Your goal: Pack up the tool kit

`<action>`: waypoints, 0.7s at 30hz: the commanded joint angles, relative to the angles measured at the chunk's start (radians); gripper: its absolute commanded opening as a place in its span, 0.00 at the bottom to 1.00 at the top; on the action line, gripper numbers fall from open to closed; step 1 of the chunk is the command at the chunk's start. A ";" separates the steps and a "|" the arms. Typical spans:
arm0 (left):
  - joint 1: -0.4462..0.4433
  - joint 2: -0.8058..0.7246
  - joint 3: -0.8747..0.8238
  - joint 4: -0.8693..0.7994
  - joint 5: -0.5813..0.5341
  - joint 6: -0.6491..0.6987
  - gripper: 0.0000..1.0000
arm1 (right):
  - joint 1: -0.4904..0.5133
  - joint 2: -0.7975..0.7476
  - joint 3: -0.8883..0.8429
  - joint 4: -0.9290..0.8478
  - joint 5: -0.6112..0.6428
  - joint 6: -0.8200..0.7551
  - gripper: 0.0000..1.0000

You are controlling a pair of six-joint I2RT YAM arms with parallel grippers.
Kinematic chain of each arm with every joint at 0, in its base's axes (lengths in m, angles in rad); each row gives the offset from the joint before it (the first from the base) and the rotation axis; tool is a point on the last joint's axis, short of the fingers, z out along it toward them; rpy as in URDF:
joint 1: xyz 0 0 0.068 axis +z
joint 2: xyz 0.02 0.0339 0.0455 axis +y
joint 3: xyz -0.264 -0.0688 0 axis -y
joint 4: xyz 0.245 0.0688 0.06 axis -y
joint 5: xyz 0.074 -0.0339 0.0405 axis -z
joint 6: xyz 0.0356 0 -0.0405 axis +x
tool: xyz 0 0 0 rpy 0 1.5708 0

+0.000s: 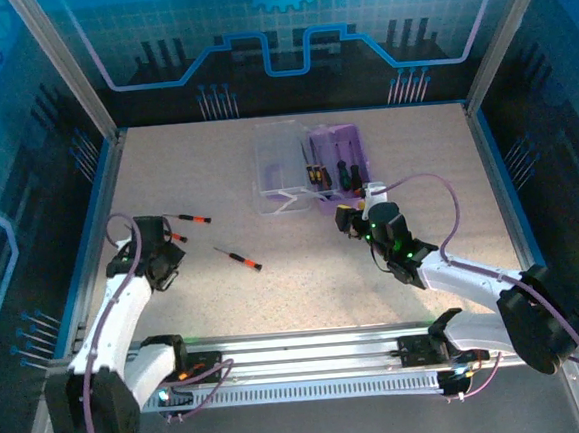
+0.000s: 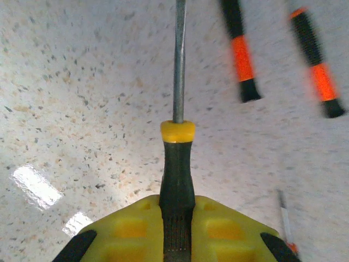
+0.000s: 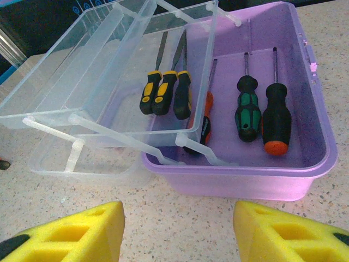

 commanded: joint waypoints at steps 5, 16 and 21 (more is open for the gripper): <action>-0.218 -0.020 0.168 -0.145 -0.129 -0.025 0.01 | -0.001 -0.002 0.001 -0.009 0.035 0.014 0.56; -0.677 0.315 0.498 -0.035 -0.348 -0.019 0.01 | -0.004 -0.018 -0.003 -0.013 0.051 0.028 0.56; -0.842 0.444 0.549 0.134 -0.411 0.110 0.01 | -0.010 -0.044 -0.011 -0.022 0.056 0.037 0.56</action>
